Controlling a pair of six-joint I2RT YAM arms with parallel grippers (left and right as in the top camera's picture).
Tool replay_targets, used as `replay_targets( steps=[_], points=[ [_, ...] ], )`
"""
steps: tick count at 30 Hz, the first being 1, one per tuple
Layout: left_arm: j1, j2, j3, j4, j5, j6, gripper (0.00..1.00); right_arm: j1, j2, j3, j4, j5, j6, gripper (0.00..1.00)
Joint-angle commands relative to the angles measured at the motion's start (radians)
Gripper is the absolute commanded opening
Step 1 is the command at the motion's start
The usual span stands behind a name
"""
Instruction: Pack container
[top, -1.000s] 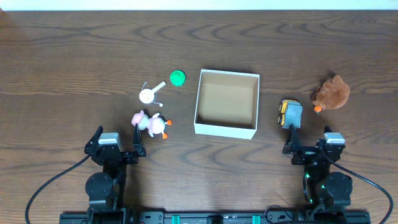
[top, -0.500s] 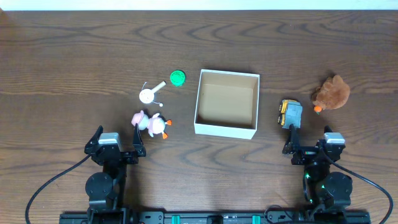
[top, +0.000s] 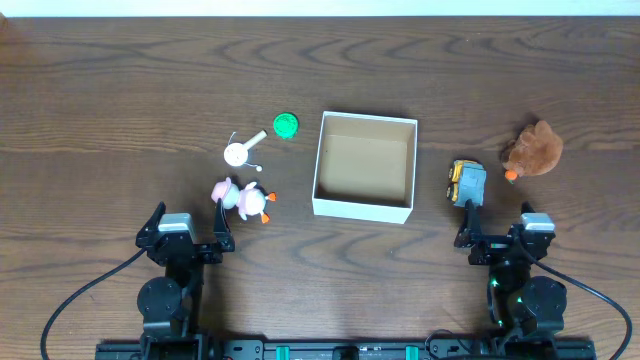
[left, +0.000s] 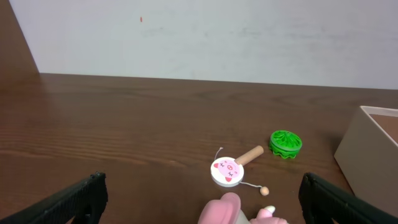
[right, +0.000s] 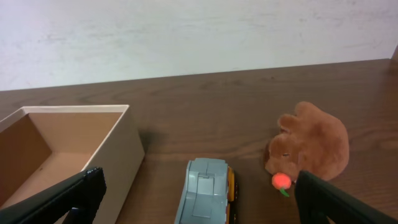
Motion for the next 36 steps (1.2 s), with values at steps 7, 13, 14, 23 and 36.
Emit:
replay_targets(
  steps=[7,13,14,23,36],
  points=[
    [-0.003,0.002,-0.008,-0.046,0.003,-0.001,0.98,0.008,0.0,-0.007,0.0,-0.004,0.011,0.99],
    [-0.003,0.002,-0.008,-0.046,0.003,-0.001,0.98,0.008,0.0,-0.007,0.014,-0.003,0.011,0.99],
    [-0.003,0.002,-0.008,-0.046,0.003,-0.001,0.98,0.008,0.0,-0.007,0.013,-0.004,0.011,0.99],
    [-0.003,0.002,-0.008,-0.046,0.003,-0.001,0.98,0.008,0.002,-0.007,-0.002,-0.034,0.082,0.99],
    [-0.003,0.002,-0.008,-0.046,0.003,-0.001,0.98,0.008,0.32,0.475,-0.293,0.031,0.074,0.99]
  ],
)
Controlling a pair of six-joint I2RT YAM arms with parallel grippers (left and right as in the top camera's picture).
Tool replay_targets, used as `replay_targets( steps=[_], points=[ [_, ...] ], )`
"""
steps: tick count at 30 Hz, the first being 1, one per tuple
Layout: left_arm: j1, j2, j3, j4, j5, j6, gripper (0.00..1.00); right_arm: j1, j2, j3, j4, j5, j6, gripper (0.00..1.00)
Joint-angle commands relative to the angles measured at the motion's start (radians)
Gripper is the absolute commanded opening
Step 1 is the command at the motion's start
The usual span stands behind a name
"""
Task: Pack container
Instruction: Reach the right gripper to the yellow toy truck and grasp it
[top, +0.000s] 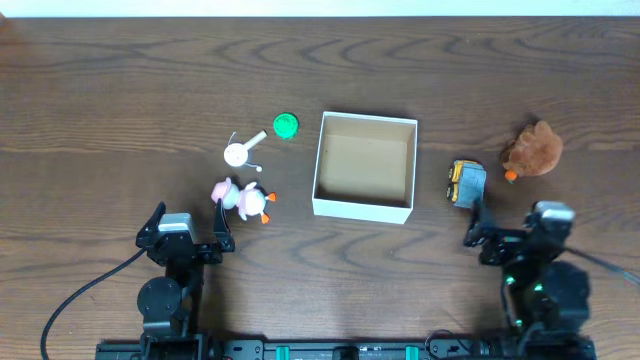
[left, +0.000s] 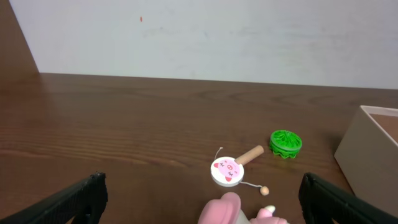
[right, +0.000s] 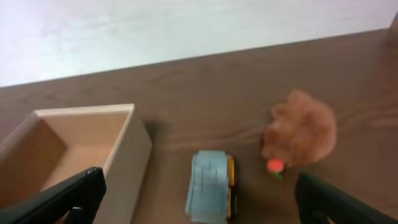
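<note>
An open white cardboard box (top: 364, 207) with a brown inside stands mid-table and holds nothing. Right of it lie a grey-and-yellow toy truck (top: 466, 182) and a brown plush animal (top: 534, 150). Left of it lie a green lid (top: 286, 125), a white pig-face rattle drum (top: 238, 153) and a pink pig toy (top: 242, 199). My left gripper (left: 199, 199) is open just short of the pink pig toy (left: 227, 210). My right gripper (right: 199, 198) is open, raised off the table short of the truck (right: 210, 185), with the plush (right: 301, 132) beyond to the right.
The dark wooden table (top: 120, 90) runs back to a white wall (left: 205, 37). The box's side wall (right: 127, 165) stands just left of the truck. Both arm bases sit at the near edge.
My right arm has risen and shifted slightly right; its view is blurred and looks down on the truck from higher. The left arm and all objects are unchanged.
</note>
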Motion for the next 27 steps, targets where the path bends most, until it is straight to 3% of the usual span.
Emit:
replay_targets(
  steps=[1,8,12,20,27],
  points=[
    [-0.003,0.001,-0.008,-0.045,0.003,-0.001,0.98,0.008,0.168,0.244,-0.088,0.021,0.002,0.99],
    [-0.003,0.001,-0.008,-0.045,0.003,-0.001,0.98,0.008,0.566,0.642,-0.422,0.021,-0.093,0.99],
    [-0.003,0.001,-0.008,-0.045,0.003,-0.001,0.98,0.008,0.774,0.768,-0.531,0.021,-0.105,0.99],
    [-0.003,0.001,-0.008,-0.045,0.003,-0.001,0.98,0.008,1.092,0.809,-0.512,0.021,-0.126,0.99],
    [-0.003,0.001,-0.008,-0.045,0.003,-0.001,0.98,0.008,1.214,0.809,-0.479,0.006,-0.125,0.99]
  ],
)
